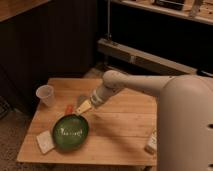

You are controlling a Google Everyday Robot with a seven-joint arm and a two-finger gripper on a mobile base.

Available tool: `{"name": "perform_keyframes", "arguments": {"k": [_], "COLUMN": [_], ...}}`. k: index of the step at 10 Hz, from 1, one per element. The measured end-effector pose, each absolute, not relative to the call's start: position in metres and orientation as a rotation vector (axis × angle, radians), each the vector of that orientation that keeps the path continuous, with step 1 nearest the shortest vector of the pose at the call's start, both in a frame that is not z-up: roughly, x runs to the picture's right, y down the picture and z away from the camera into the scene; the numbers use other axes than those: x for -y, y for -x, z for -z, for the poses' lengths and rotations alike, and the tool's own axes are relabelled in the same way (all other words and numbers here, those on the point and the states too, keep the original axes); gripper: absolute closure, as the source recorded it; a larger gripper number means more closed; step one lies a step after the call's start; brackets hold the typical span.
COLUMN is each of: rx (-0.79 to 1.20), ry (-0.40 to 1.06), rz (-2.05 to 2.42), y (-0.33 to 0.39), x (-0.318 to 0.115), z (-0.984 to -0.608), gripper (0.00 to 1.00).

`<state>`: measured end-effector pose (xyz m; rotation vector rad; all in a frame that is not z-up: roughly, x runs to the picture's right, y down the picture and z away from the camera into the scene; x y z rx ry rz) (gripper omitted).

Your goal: Pick up the ceramic bowl

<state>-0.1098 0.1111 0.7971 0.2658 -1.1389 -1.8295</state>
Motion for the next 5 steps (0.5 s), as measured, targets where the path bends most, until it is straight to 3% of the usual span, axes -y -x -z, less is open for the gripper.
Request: {"name": "perform_keyframes", "arguments": {"k": [5], "rx": [1.127], "ry": [-0.28], "rz": [1.826], "y": [0.107], "x": [-0.131], "z": [-0.811], "gripper": [0.2]}}
